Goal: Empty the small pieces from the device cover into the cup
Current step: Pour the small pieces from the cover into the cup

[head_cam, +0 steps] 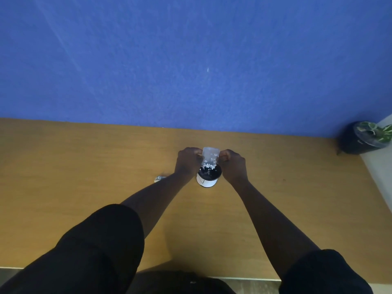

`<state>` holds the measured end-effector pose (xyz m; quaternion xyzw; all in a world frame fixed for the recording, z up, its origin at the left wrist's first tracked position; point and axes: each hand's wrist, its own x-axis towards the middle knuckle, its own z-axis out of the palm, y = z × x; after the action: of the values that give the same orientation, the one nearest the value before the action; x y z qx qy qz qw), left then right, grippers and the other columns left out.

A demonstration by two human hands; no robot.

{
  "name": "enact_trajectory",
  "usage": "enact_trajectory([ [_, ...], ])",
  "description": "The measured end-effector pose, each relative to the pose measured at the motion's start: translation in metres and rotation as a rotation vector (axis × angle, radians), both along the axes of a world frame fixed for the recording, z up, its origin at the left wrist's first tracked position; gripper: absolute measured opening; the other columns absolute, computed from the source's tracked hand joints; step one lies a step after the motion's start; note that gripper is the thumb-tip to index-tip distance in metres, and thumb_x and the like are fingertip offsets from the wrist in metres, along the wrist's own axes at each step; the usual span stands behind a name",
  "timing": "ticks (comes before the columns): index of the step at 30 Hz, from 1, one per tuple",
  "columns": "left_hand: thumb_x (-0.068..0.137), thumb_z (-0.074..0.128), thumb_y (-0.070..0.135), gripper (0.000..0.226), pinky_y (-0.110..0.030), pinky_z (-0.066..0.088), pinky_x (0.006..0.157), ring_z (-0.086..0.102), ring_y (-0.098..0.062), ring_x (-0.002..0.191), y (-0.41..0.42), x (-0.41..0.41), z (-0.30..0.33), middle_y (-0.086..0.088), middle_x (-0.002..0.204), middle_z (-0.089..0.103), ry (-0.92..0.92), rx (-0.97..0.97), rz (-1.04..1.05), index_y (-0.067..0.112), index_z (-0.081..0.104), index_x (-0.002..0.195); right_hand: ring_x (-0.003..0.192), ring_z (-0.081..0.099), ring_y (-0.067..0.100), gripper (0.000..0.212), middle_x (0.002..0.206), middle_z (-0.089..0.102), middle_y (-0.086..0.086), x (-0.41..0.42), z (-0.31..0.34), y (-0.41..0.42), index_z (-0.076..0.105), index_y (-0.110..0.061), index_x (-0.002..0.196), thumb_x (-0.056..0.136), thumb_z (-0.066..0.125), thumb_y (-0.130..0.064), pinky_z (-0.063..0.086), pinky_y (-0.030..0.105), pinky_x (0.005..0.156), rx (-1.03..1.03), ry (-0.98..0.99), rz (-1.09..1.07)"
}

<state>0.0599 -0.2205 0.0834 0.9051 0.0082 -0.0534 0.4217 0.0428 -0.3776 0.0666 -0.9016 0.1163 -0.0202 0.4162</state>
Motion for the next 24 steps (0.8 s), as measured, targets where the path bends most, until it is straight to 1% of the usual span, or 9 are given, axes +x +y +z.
enact_trajectory([
  [2,0.085,0.06,0.011,0.025,-0.025,0.051,0.08,0.069,-0.021,0.093,0.0,-0.001,0.0,-0.009,0.106,0.075,0.009,-0.057,0.022,0.006,0.074,0.105,0.076,0.063,0.014,0.015,0.087,0.072,0.003,-0.001,-0.001,0.001,0.069,-0.011,0.092,0.084,0.056,-0.01,0.047,0.019,0.059,0.015,0.008,0.002],
  [3,0.085,0.061,0.012,0.025,-0.029,0.054,0.083,0.069,-0.022,0.095,0.0,-0.001,0.0,-0.01,0.107,0.075,0.006,-0.075,0.023,0.006,0.074,0.106,0.073,0.062,0.012,0.015,0.086,0.071,0.002,-0.002,-0.001,0.002,0.069,-0.012,0.091,0.085,0.055,-0.011,0.046,0.018,0.057,0.016,0.006,0.003],
  [7,0.084,0.062,0.014,0.017,-0.035,0.053,0.072,0.068,-0.024,0.078,0.001,-0.003,-0.004,-0.019,0.085,0.073,-0.007,-0.06,0.0,-0.001,0.071,0.084,0.066,0.059,0.005,0.016,0.082,0.071,0.001,-0.006,0.0,0.003,0.068,-0.011,0.09,0.087,0.053,-0.013,0.044,0.013,0.053,0.013,-0.022,0.009],
  [10,0.083,0.064,0.014,0.017,-0.037,0.053,0.069,0.069,-0.029,0.078,0.002,-0.005,-0.005,-0.018,0.077,0.071,-0.031,-0.046,-0.024,-0.001,0.067,0.076,0.07,0.061,0.011,0.017,0.086,0.073,0.003,-0.01,-0.001,0.0,0.069,-0.01,0.094,0.089,0.054,-0.011,0.041,0.004,0.053,-0.023,-0.047,0.04],
  [14,0.085,0.062,0.013,0.02,-0.039,0.05,0.066,0.066,-0.031,0.072,0.001,-0.009,-0.008,-0.019,0.072,0.068,-0.088,0.004,-0.076,-0.003,0.064,0.073,0.071,0.057,0.008,0.021,0.09,0.075,0.006,-0.014,0.0,-0.004,0.072,-0.006,0.1,0.09,0.054,-0.005,0.036,-0.004,0.06,-0.112,-0.112,0.098],
  [16,0.085,0.061,0.013,0.019,-0.038,0.049,0.063,0.065,-0.03,0.069,0.001,-0.011,-0.009,-0.018,0.07,0.069,-0.121,0.018,-0.086,-0.003,0.066,0.075,0.065,0.055,0.006,0.021,0.082,0.074,0.005,-0.017,0.001,-0.002,0.074,-0.008,0.097,0.09,0.054,-0.004,0.036,-0.002,0.056,-0.136,-0.132,0.136],
  [19,0.086,0.06,0.015,0.018,-0.035,0.05,0.061,0.066,-0.024,0.068,0.001,-0.015,-0.011,-0.011,0.072,0.071,-0.166,0.018,-0.084,0.001,0.071,0.08,0.054,0.046,0.002,0.019,0.067,0.063,0.001,-0.02,0.002,0.001,0.069,-0.009,0.081,0.09,0.053,-0.004,0.031,0.01,0.051,-0.131,-0.15,0.116],
  [22,0.087,0.06,0.015,0.019,-0.036,0.053,0.063,0.068,-0.024,0.07,0.001,-0.016,-0.009,-0.011,0.076,0.074,-0.186,0.018,-0.083,0.002,0.074,0.085,0.061,0.051,0.006,0.02,0.073,0.068,0.007,-0.022,0.002,0.004,0.071,-0.002,0.087,0.092,0.052,-0.005,0.033,0.003,0.05,-0.132,-0.134,0.108],
  [24,0.086,0.059,0.013,0.019,-0.04,0.054,0.065,0.068,-0.025,0.071,0.002,-0.016,-0.011,-0.013,0.076,0.074,-0.191,0.001,-0.074,0.001,0.074,0.084,0.055,0.043,0.007,0.02,0.061,0.057,0.006,-0.023,0.003,0.005,0.065,-0.003,0.075,0.091,0.052,-0.004,0.028,0.007,0.046,-0.121,-0.151,0.086],
])
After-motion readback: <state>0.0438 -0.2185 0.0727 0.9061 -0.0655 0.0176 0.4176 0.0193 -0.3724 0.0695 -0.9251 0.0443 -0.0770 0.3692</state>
